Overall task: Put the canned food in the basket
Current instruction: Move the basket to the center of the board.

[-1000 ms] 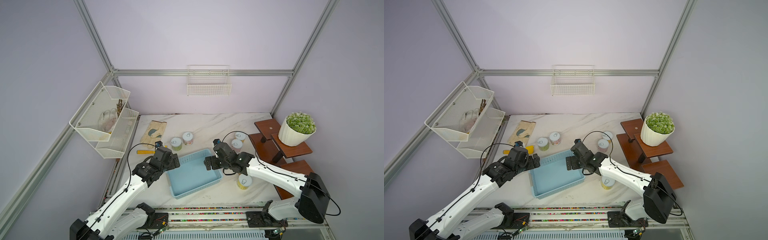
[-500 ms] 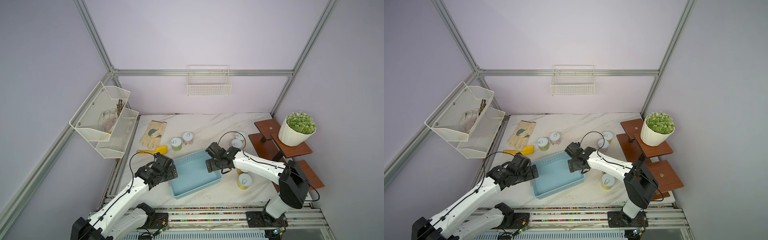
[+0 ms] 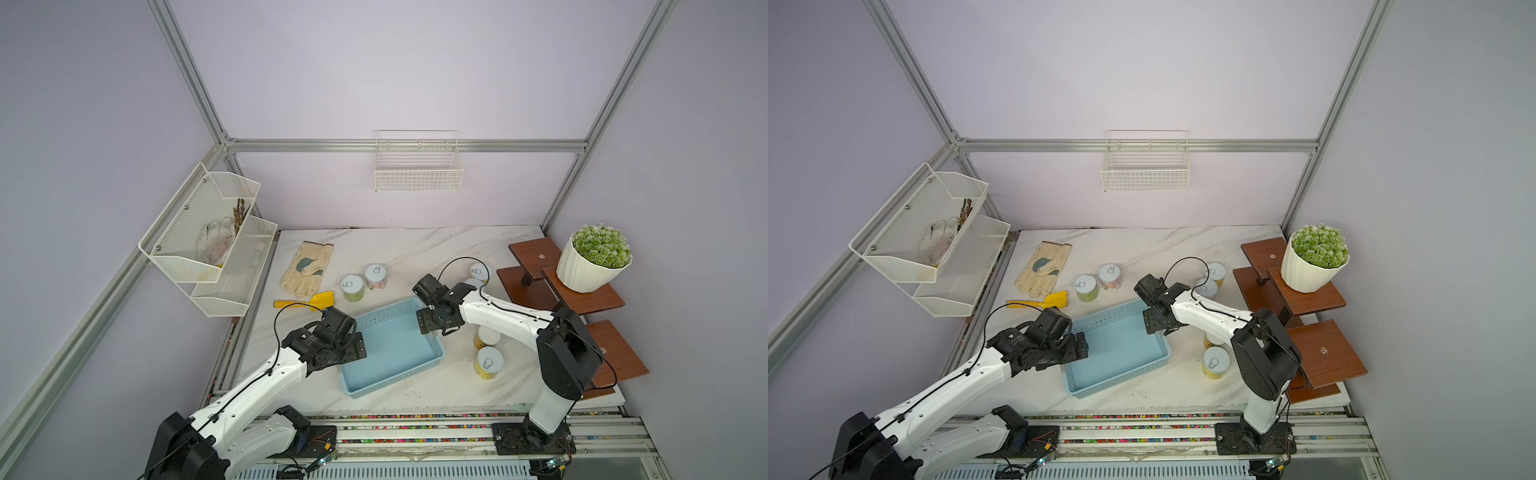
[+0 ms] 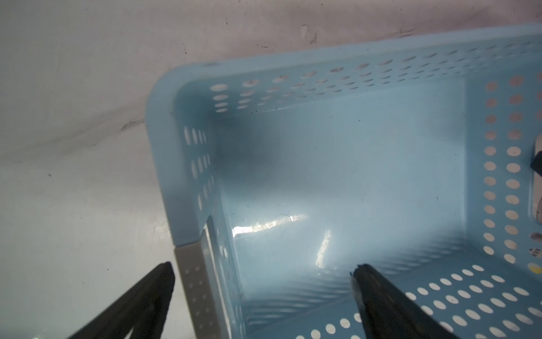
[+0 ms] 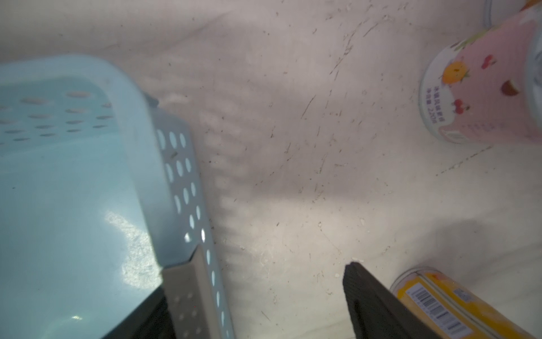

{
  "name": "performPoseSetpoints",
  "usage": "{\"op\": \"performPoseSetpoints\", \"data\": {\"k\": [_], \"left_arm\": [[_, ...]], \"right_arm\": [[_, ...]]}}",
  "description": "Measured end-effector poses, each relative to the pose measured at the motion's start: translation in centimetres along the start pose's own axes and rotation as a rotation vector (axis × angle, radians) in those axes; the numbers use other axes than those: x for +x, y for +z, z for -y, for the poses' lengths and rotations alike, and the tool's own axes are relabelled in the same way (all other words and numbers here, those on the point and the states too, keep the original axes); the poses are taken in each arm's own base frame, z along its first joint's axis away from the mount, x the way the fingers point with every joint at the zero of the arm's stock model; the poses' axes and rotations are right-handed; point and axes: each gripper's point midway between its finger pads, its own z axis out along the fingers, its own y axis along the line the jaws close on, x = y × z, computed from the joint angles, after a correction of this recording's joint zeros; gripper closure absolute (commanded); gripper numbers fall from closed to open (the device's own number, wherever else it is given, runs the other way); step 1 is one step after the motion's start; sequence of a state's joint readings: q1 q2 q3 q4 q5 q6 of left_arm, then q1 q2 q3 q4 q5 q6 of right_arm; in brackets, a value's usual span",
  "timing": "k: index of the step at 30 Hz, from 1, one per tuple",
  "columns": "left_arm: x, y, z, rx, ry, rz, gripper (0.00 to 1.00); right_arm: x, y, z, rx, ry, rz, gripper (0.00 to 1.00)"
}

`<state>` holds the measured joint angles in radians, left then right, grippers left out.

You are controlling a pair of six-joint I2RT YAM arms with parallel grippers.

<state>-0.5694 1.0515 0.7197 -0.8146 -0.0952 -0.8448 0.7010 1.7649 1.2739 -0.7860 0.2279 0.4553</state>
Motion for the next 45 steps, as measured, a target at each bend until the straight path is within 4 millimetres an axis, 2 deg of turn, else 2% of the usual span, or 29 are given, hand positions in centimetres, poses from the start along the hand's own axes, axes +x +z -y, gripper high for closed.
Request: {"op": "performPoseSetpoints", "data": {"k": [5, 16, 20, 21, 23, 32, 41, 43, 45], "left_arm": [[-0.3, 0.7, 1.6, 0.026, 0.013, -0.013, 0.05], [-3.0, 2.6, 7.6, 0.092, 0.069, -0.011, 0.05], [-4.1, 3.7, 9.8, 0.107, 0.086, -0.010, 0.05], [-4.3, 3.9, 10.3, 0.111, 0.091, -0.008, 0.05], [-4.8, 4.3, 11.0, 0.118, 0.093, -0.003, 0.06], [-6.0, 4.9, 11.4, 0.069, 0.112, 0.006, 0.06], [-8.5, 5.9, 11.7, -0.003, 0.132, 0.025, 0.06], [-8.7, 6.3, 11.7, -0.009, 0.134, 0.023, 0.02], [-8.8, 6.4, 11.6, -0.010, 0.140, 0.022, 0.00]], "right_arm": [[-2.0, 0.9, 0.8, -0.010, 0.024, -0.001, 0.23], [-6.9, 2.9, 4.5, 0.011, 0.096, 0.015, 0.26], [-8.0, 3.8, 5.4, 0.020, 0.112, 0.014, 0.32], [-8.2, 3.8, 5.5, 0.018, 0.114, 0.014, 0.40], [-8.8, 3.9, 5.5, 0.011, 0.113, 0.018, 0.45], [-11.1, 4.0, 5.5, 0.004, 0.104, 0.044, 0.47], [-13.9, 5.7, 5.6, 0.009, 0.114, 0.056, 0.49], [-14.3, 5.6, 5.6, 0.007, 0.116, 0.062, 0.46], [-14.5, 5.5, 5.5, 0.002, 0.115, 0.066, 0.33]]}}
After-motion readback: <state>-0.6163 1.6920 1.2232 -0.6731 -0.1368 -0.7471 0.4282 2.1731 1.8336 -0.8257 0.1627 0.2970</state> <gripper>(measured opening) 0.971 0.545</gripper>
